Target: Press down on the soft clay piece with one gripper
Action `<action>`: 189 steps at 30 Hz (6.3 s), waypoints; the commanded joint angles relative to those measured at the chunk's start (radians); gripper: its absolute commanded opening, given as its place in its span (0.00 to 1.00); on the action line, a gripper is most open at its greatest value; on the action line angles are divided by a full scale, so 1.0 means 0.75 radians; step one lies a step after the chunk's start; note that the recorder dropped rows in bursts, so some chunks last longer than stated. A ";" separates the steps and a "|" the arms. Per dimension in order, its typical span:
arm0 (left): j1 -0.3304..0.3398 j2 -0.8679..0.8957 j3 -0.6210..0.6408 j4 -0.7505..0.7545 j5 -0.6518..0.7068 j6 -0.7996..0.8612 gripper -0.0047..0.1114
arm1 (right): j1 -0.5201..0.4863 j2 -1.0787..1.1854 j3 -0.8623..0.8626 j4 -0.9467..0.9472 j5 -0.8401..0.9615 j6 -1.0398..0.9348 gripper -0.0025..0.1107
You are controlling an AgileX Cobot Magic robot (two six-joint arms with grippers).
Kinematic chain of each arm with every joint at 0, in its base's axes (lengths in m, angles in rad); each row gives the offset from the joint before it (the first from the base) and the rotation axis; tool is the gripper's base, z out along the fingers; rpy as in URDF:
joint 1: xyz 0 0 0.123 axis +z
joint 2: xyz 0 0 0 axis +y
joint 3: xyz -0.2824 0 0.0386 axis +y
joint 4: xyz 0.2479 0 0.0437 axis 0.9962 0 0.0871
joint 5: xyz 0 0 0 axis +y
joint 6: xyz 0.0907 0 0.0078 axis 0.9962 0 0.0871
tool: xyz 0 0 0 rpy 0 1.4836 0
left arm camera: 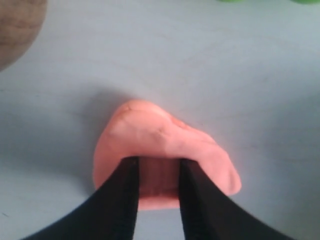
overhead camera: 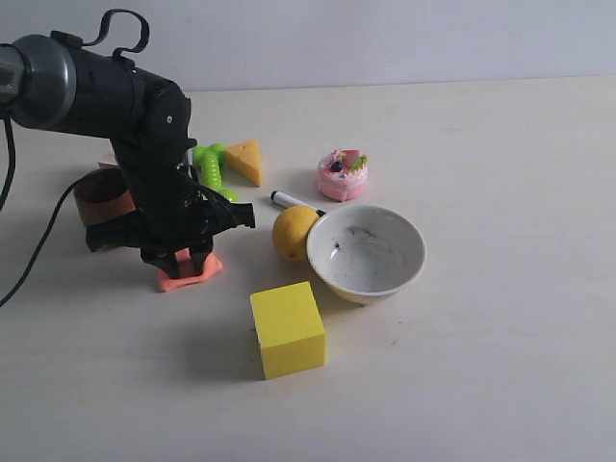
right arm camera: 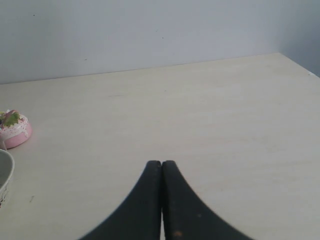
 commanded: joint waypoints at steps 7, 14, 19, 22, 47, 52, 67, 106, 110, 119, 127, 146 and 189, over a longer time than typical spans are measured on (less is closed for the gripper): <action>-0.002 -0.037 0.024 0.060 -0.016 -0.003 0.11 | -0.007 -0.009 0.005 -0.003 -0.006 -0.001 0.02; -0.002 -0.081 0.024 0.083 -0.016 -0.003 0.11 | -0.007 -0.009 0.005 -0.003 -0.006 -0.001 0.02; -0.002 -0.081 0.024 0.073 -0.016 -0.005 0.11 | -0.007 -0.009 0.005 -0.003 -0.006 -0.001 0.02; -0.002 -0.081 0.024 0.073 -0.014 -0.005 0.11 | -0.007 -0.009 0.005 -0.003 -0.006 -0.001 0.02; -0.002 -0.054 0.024 0.066 -0.034 0.028 0.35 | -0.007 -0.009 0.005 -0.003 -0.006 -0.001 0.02; -0.002 -0.054 0.024 0.032 -0.052 0.028 0.38 | -0.007 -0.009 0.005 -0.003 -0.006 -0.001 0.02; -0.002 -0.054 0.024 0.032 -0.038 0.028 0.04 | -0.007 -0.009 0.005 -0.003 -0.006 -0.001 0.02; -0.214 -1.276 0.558 0.629 -0.193 -0.307 0.04 | -0.007 -0.009 0.005 -0.003 -0.006 -0.001 0.02; -0.214 -1.321 0.558 0.629 -0.174 -0.292 0.04 | -0.007 -0.009 0.005 -0.003 -0.006 -0.001 0.02; -0.214 -1.335 0.558 0.800 -0.174 -0.286 0.04 | -0.007 -0.009 0.005 -0.003 -0.006 -0.001 0.02; 0.161 -1.654 0.853 0.767 -0.858 -0.279 0.04 | -0.007 -0.009 0.005 -0.003 -0.006 -0.001 0.02; 0.750 -2.617 1.497 0.635 -1.003 -0.267 0.04 | -0.007 -0.009 0.005 -0.003 -0.006 -0.001 0.02; 0.731 -2.789 1.734 -0.046 -0.647 0.703 0.04 | -0.007 -0.009 0.005 -0.003 -0.006 -0.001 0.02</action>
